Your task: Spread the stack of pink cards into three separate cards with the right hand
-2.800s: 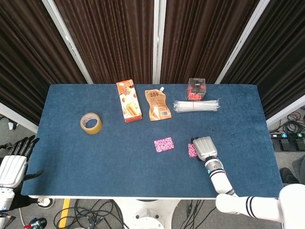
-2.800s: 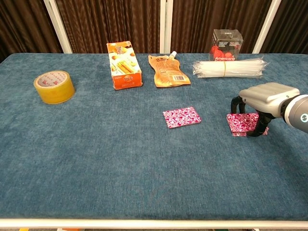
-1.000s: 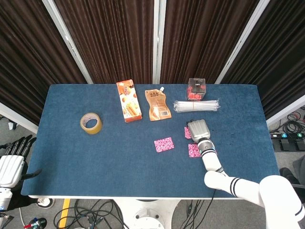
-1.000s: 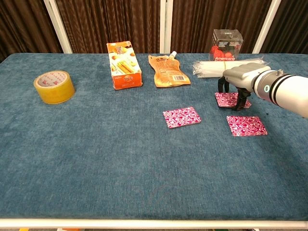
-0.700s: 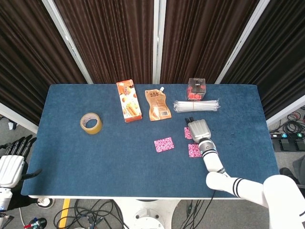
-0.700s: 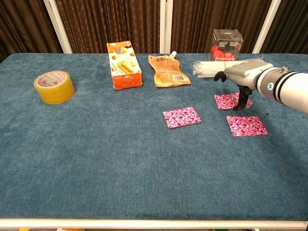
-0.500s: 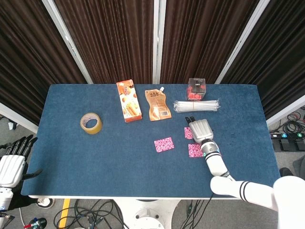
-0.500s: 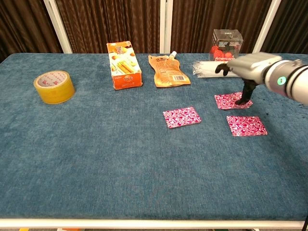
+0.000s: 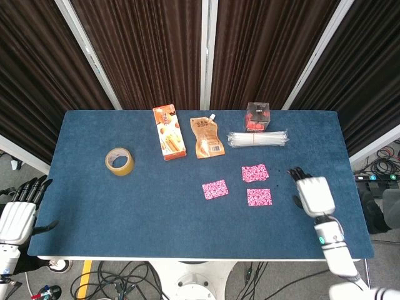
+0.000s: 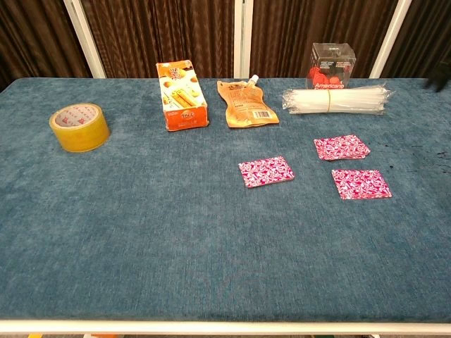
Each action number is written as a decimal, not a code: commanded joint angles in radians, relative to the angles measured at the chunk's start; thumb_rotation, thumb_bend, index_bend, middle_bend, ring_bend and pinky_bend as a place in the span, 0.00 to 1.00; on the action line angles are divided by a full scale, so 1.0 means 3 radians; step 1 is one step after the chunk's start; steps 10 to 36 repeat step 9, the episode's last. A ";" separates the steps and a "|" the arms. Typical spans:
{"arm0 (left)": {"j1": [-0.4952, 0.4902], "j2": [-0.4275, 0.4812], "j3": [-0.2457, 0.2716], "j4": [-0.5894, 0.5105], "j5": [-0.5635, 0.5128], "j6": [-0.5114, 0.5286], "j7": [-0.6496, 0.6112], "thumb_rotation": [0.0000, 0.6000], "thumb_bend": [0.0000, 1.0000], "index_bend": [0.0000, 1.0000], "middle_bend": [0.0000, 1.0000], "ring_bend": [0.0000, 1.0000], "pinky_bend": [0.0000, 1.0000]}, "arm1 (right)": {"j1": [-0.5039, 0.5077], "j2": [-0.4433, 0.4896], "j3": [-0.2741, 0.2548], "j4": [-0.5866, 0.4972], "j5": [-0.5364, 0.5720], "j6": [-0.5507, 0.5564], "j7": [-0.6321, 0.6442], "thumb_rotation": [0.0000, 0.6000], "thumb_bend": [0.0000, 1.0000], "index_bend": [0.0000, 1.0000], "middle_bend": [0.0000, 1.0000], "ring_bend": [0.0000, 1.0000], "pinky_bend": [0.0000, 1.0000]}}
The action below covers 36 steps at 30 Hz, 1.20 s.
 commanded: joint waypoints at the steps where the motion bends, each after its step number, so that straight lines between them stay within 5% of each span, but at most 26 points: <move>1: -0.0013 0.0001 -0.0002 -0.0007 0.0010 -0.0007 0.0030 1.00 0.00 0.07 0.03 0.00 0.10 | -0.0434 0.0014 -0.0311 0.0304 -0.0410 0.0381 0.0252 1.00 0.10 0.10 0.05 0.07 0.17; 3: -0.0019 0.0003 0.0012 -0.0013 0.0026 -0.0020 0.0051 1.00 0.00 0.07 0.03 0.00 0.10 | -0.0568 -0.0021 -0.0325 0.0404 -0.0436 0.0452 0.0327 1.00 0.11 0.06 0.03 0.01 0.04; 5: -0.0022 0.0000 0.0026 -0.0019 0.0041 -0.0030 0.0072 1.00 0.00 0.07 0.03 0.00 0.10 | -0.0652 -0.0035 -0.0303 0.0452 -0.0411 0.0449 0.0361 1.00 0.11 0.03 0.02 0.00 0.00; 36: -0.0020 -0.0015 0.0032 -0.0022 0.0048 -0.0023 0.0086 1.00 0.00 0.07 0.03 0.00 0.10 | -0.0725 -0.0032 -0.0223 0.0458 -0.0326 0.0337 0.0432 1.00 0.10 0.00 0.00 0.00 0.00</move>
